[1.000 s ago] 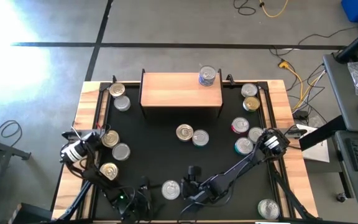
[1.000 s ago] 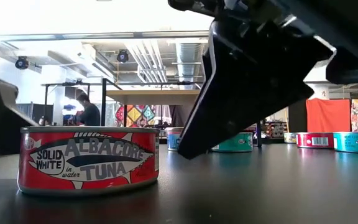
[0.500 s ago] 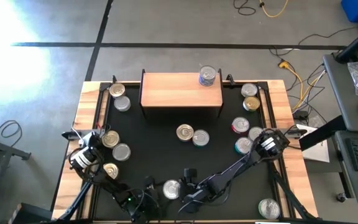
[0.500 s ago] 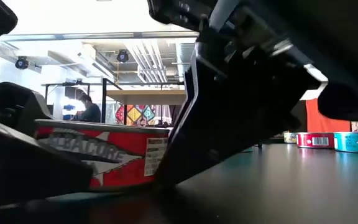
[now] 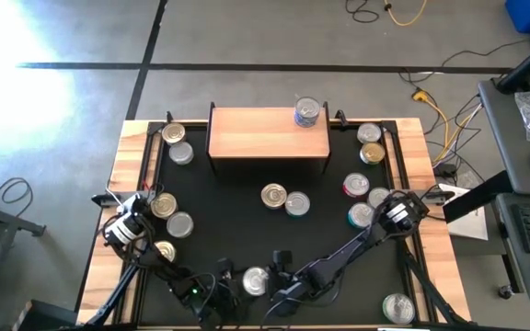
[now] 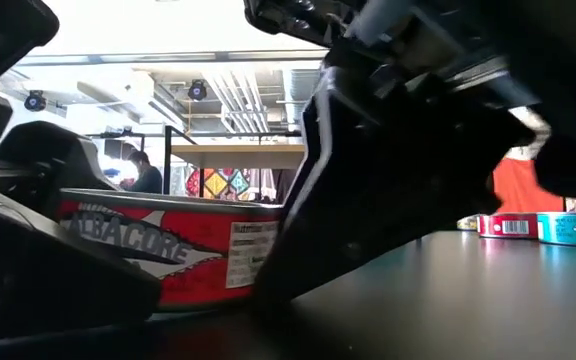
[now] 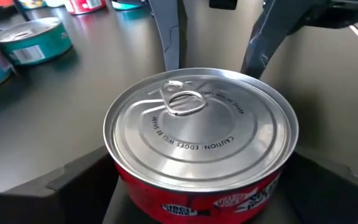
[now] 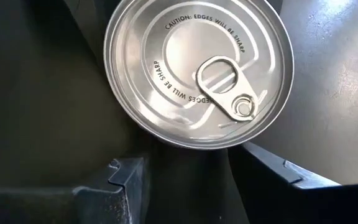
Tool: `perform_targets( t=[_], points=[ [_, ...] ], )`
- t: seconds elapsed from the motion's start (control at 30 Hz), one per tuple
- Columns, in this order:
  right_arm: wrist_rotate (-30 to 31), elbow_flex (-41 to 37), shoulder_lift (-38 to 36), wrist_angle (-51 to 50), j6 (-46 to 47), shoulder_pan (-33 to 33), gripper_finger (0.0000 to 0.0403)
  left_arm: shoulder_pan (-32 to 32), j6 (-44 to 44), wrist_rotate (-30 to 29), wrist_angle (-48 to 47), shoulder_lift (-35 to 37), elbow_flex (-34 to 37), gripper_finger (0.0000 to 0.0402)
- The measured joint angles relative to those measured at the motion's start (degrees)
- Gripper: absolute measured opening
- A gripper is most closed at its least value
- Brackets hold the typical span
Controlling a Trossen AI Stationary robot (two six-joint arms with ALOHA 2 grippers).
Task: Stack canned seafood by type on shelf
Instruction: Put the red tuna can on the shelf
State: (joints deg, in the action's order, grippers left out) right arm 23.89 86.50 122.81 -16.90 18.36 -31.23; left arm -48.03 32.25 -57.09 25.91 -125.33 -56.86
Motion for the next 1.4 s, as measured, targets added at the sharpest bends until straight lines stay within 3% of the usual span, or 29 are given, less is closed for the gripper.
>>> perform_targets(
  t=[0.13, 0.23, 0.37, 0.47, 0.6, 0.7, 0.8, 0.93, 1.03, 1.2, 1.27, 1.4],
  points=[
    [-0.5, -0.1, -3.1, -4.9, -1.9, -0.3, 0.0194, 0.3, -2.3, 2.1, -0.5, 1.2, -0.1, 0.0355],
    [0.5, -0.1, -6.4, -9.9, -1.5, 0.1, 0.0196, 1.2, -4.5, 3.6, -5.6, 4.0, 0.0, 0.0354],
    [7.0, -0.8, -11.0, -19.6, 3.5, 0.5, 0.0191, 4.1, -7.4, 2.5, -16.9, 11.9, 1.3, 0.0354],
    [11.5, -3.3, -15.3, -22.7, 4.4, 0.5, 0.0186, 7.7, -12.7, 0.3, -19.7, 20.1, 3.3, 0.0358],
    [16.3, -7.8, -22.3, -20.7, 0.0, 2.3, 0.0178, 14.3, -22.9, 0.6, -18.9, 30.2, 9.0, 0.0357],
    [18.7, -12.4, -27.5, -15.3, -8.4, 5.3, 0.0168, 21.1, -30.1, 1.4, -13.7, 37.3, 13.5, 0.0357],
    [18.8, -17.2, -32.2, -5.1, -21.1, 9.7, 0.0152, 29.7, -37.8, 10.3, -6.9, 42.5, 17.7, 0.0358],
    [14.8, -22.4, -36.4, 10.4, -34.6, 18.2, 0.0125, 42.5, -42.1, 23.1, 0.4, 46.1, 19.8, 0.0359],
    [7.4, -24.1, -38.5, 16.7, -38.5, 24.8, 0.01, 50.2, -43.2, 29.5, 1.5, 46.3, 20.0, 0.0359],
    [-8.4, -22.4, -38.9, 17.1, -39.8, 35.3, 0.004, 60.4, -43.4, 39.3, 1.1, 44.4, 16.1, 0.036],
    [-9.3, -20.0, -37.1, 16.3, -39.5, 38.5, 0.0017, 63.4, -43.4, 43.8, 0.5, 43.0, 14.0, 0.036],
    [-9.8, -13.0, -33.2, 12.4, -39.2, 43.5, 0.001, 67.8, -43.1, 48.0, -2.0, 39.3, 9.5, 0.036]
  ],
)
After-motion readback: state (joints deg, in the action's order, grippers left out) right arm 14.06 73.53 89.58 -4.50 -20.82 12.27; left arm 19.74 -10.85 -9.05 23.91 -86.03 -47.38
